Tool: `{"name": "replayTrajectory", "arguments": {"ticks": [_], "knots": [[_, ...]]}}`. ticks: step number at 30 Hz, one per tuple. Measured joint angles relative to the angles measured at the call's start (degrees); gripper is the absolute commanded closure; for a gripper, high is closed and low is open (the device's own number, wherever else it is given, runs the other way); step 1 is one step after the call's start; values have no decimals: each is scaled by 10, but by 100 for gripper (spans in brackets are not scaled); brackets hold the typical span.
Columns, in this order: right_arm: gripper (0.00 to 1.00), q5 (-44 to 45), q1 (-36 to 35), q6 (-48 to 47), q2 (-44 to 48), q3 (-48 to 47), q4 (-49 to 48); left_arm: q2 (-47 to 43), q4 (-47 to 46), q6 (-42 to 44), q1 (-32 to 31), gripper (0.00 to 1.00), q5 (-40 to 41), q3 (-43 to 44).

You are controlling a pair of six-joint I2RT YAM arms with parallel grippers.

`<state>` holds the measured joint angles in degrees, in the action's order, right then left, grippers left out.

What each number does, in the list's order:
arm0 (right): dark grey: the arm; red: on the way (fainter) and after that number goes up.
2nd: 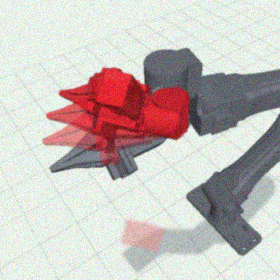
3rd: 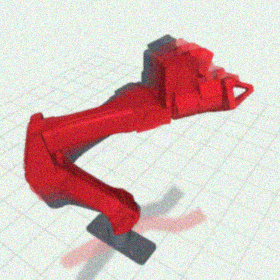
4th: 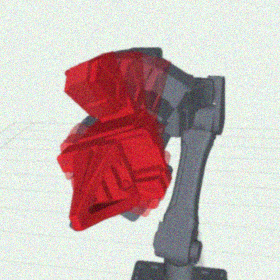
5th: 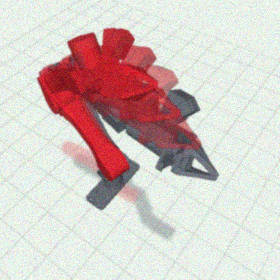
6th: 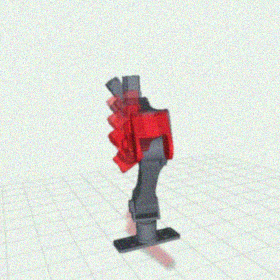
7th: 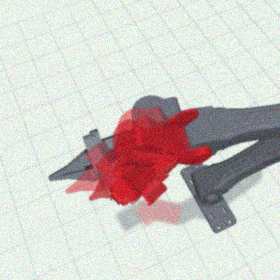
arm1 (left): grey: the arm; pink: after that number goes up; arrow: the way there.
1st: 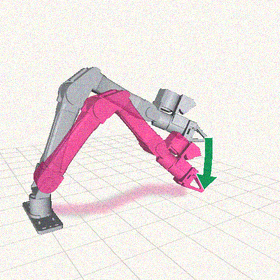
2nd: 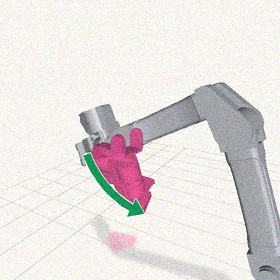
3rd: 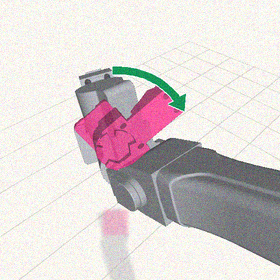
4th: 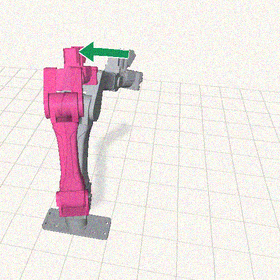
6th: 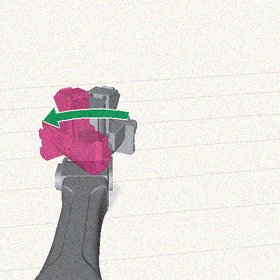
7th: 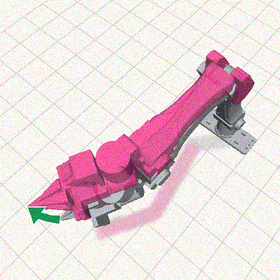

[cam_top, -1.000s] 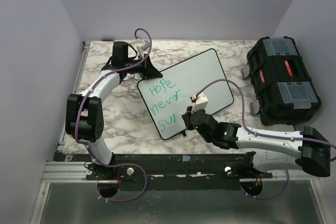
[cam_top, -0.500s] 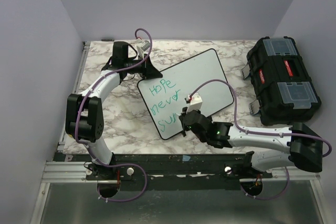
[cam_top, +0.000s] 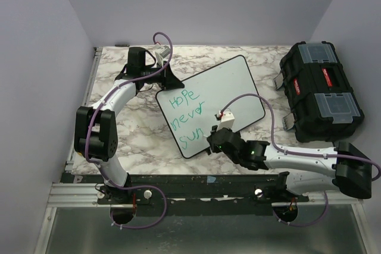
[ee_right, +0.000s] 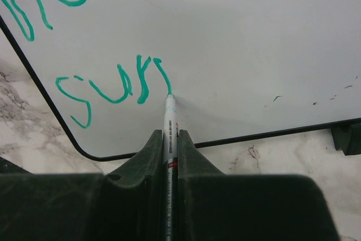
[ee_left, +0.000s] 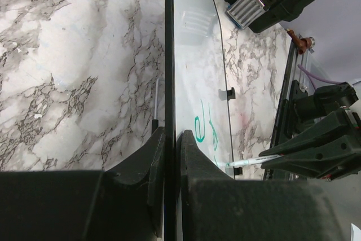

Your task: Write a sentence on the whiteboard

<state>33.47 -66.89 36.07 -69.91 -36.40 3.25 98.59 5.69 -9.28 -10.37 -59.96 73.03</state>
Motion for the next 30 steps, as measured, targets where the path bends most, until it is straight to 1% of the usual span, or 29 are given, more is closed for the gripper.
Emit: {"name": "replayTrajectory", "arguments": {"ticks": [6, 12, 30], "knots": [[100, -33, 0, 27, 19, 25, 8, 0, 0, 0, 0, 100, 0, 0], [99, -34, 0, 42, 21, 28, 11, 0, 0, 0, 0, 100, 0, 0], [99, 29, 0, 15, -34, -47, 29, 0, 0, 1, 0, 100, 0, 0]]}}
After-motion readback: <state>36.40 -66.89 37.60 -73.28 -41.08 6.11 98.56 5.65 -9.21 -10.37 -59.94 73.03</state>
